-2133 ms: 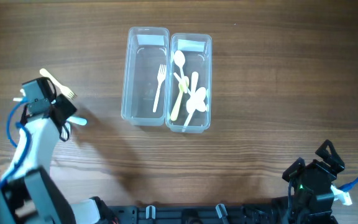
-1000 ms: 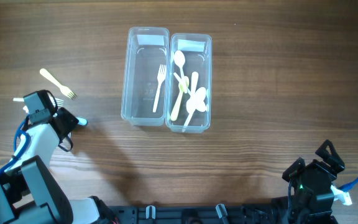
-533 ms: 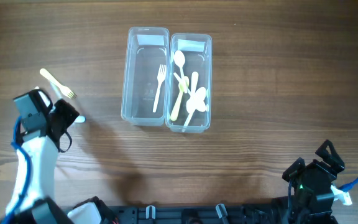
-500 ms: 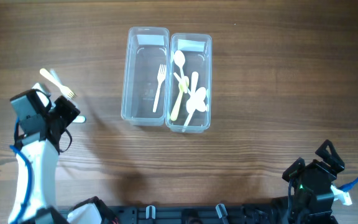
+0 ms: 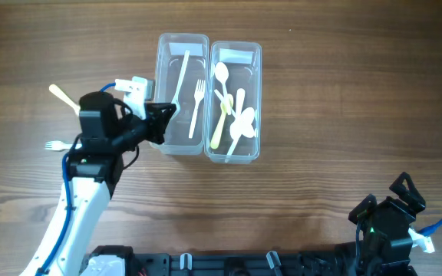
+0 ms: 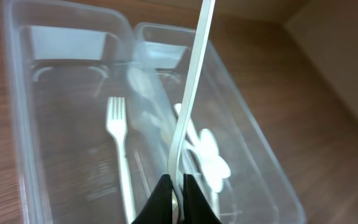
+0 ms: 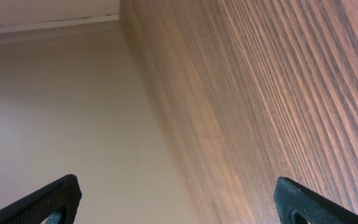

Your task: Pack container

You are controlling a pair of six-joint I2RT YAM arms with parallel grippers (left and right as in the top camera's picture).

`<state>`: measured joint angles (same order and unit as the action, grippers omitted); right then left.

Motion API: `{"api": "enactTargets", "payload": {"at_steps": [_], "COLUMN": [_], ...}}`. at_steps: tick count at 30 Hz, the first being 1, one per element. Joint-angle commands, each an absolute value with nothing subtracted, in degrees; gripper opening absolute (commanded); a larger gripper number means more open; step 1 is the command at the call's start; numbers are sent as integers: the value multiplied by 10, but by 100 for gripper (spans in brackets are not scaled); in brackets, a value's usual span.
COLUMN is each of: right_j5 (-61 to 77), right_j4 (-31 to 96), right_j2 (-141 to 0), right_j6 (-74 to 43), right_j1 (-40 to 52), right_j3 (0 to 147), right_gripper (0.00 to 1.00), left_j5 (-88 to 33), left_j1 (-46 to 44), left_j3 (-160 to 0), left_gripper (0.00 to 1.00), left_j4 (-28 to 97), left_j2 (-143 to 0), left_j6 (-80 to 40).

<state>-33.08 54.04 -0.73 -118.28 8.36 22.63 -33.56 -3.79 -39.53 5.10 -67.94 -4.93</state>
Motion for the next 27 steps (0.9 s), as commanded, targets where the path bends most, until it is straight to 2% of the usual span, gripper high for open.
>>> {"api": "enactTargets", "payload": {"at_steps": [1, 2, 3, 4, 5, 7, 8, 12, 14, 16, 17, 20, 23, 26, 27], "right_j5": [-340, -340, -341, -340, -341, -340, -340, -340, -340, -340, -341, -341, -340, -340, -340], "right_j4": [541, 541, 541, 541, 541, 541, 541, 541, 541, 541, 541, 541, 541, 541, 541], "right_j2": [-3, -3, -3, -3, -3, -3, -3, -3, -3, -3, -3, -3, -3, -3, -3], "right_j6": [-1187, -1187, -1187, -1187, -1187, -1187, -1187, -1187, -1187, -1187, -1187, -1187, -1187, -1187, -1187], "right_j1": [83, 83, 83, 83, 83, 83, 83, 83, 83, 83, 83, 83, 83, 83, 83], "right_j3": [229, 229, 229, 229, 229, 229, 229, 229, 229, 229, 229, 229, 229, 229, 229], "right_gripper": [100, 100, 100, 100, 100, 100, 100, 100, 100, 100, 100, 100, 100, 99, 100], "left_j5": [-203, -191, -187, -188, -188, -188, -188, -179, -128, -44, -8, 165, 201, 195, 169], "left_j1": [-48, -48, -48, -48, -48, -48, -48, -44, -27, 4, 18, 100, 193, 299, 338], "left_j3": [-393, -393, -393, -393, -393, -393, -393, -394, -397, -398, -398, -398, -397, -397, -397], "left_gripper": [5, 6, 11, 24, 50, 73, 81, 80, 78, 87, 88, 88, 90, 82, 98], "left_j4": [51, 51, 51, 51, 51, 51, 51, 44, 46, 80, 97, 174, 205, 231, 245], "left_j2": [-695, -699, -703, -708, -713, -719, -719, -718, -703, -667, -651, -588, -579, -598, -609], "left_j6": [-84, -87, -86, -86, -86, -86, -86, -86, -86, -86, -86, -124, -187, -296, -358]}}
